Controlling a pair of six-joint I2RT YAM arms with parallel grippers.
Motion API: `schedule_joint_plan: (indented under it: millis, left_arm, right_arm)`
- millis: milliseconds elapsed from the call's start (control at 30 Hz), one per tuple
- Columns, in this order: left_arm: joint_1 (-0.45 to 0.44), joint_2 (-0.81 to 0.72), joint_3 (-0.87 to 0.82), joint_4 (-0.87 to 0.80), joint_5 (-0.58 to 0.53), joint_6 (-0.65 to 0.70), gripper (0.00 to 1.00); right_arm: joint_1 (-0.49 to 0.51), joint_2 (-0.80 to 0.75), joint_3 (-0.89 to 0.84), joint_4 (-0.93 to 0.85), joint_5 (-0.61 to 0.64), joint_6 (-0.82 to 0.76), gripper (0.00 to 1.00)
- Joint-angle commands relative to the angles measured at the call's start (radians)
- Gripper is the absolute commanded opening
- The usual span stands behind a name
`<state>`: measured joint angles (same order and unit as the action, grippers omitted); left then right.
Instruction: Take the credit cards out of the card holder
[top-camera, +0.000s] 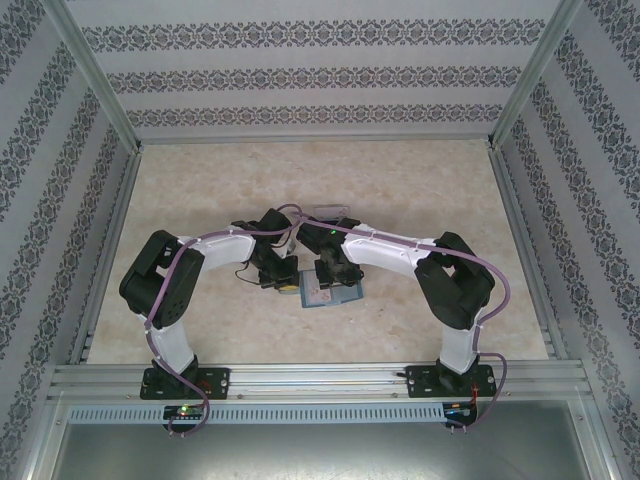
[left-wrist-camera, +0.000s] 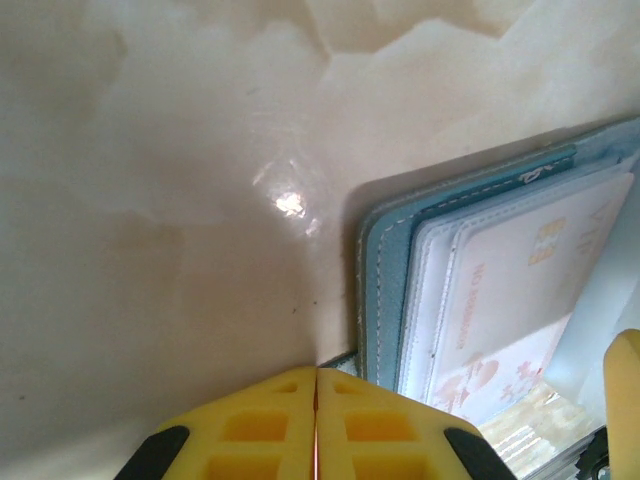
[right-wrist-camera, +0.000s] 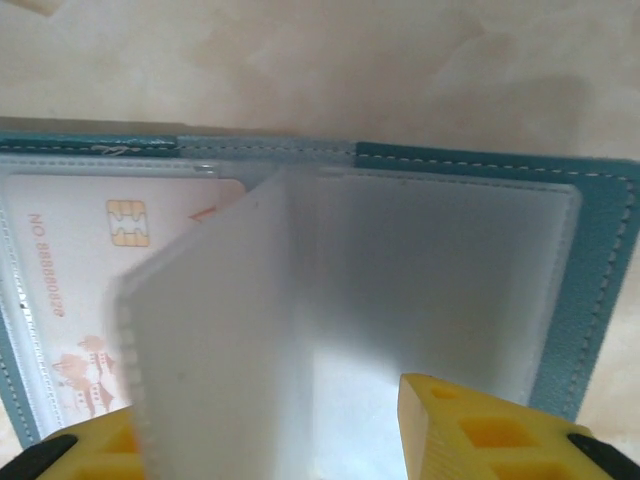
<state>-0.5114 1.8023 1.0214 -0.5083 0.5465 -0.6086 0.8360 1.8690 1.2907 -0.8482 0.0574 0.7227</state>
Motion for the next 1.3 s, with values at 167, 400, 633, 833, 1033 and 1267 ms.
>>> schedule_joint_plan:
  millis: [167, 400, 633, 833, 1033, 1267]
  left_arm:
    - [-0.014, 0.013, -0.008, -0.038, -0.003, 0.015, 0.08]
    - [-0.014, 0.014, -0.011, -0.036, -0.003, 0.014, 0.08]
    - [-0.016, 0.02, -0.011, -0.038, -0.002, 0.015, 0.08]
    - [-0.019, 0.021, -0.017, -0.038, -0.003, 0.015, 0.08]
    - [-0.024, 0.023, -0.024, -0.042, -0.003, 0.017, 0.08]
    - [-0.027, 0.011, -0.028, -0.045, -0.009, 0.012, 0.08]
  right_arm:
    - [0.005, -0.036, 0.019, -0.053, 0.052, -0.03, 0.39]
    - [0.0, -0.044, 0.006, -0.052, 0.054, -0.036, 0.27]
    - [-0.01, -0.046, -0.009, -0.057, 0.067, -0.047, 0.14]
    - [-0.021, -0.039, -0.024, -0.058, 0.078, -0.058, 0.13]
    - [-0.025, -0.03, -0.03, -0.076, 0.109, -0.063, 0.21]
    - [-0.026, -0.034, -0.034, -0.107, 0.15, -0.065, 0.29]
